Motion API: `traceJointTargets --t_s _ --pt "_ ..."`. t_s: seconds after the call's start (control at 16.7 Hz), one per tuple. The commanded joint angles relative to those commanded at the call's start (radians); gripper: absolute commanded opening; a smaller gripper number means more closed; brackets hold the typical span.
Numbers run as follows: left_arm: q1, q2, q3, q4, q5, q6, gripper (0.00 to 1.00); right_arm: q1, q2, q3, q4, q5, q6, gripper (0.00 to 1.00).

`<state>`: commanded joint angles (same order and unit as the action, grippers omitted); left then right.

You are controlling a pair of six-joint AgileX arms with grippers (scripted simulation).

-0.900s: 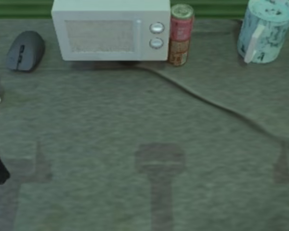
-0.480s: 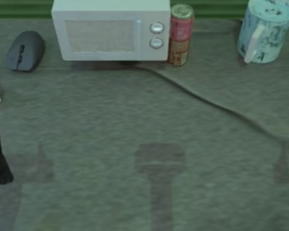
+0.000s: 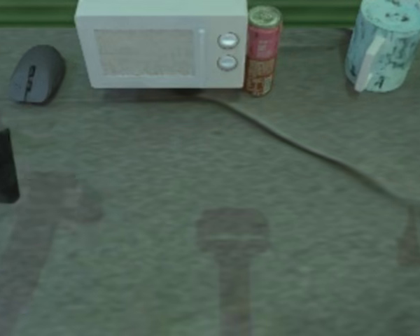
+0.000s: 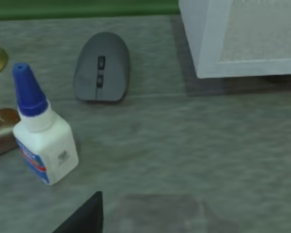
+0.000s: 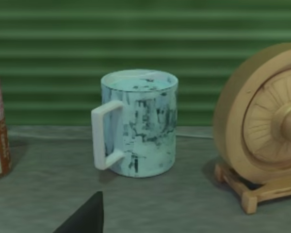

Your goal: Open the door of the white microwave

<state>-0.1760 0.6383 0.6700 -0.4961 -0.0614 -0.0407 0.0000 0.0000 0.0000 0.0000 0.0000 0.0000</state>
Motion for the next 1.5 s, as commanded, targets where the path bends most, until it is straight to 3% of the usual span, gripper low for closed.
traceJointTargets --t_s 0.9,1.2,1.5 --pt "-0.321 1.3 1.752 -0.63 -0.125 -0.38 1.0 0.0 0.0 0.0 0.0 0.0 0.0 1.0" --pt "-0.381 1.68 2.076 -0.844 -0.18 -0.454 1.0 0.0 0.0 0.0 0.0 0.0 0.0 1.0" --pt "-0.406 1.866 2.191 -0.969 -0.217 -0.481 1.0 0.0 0.0 0.0 0.0 0.0 0.0 1.0"
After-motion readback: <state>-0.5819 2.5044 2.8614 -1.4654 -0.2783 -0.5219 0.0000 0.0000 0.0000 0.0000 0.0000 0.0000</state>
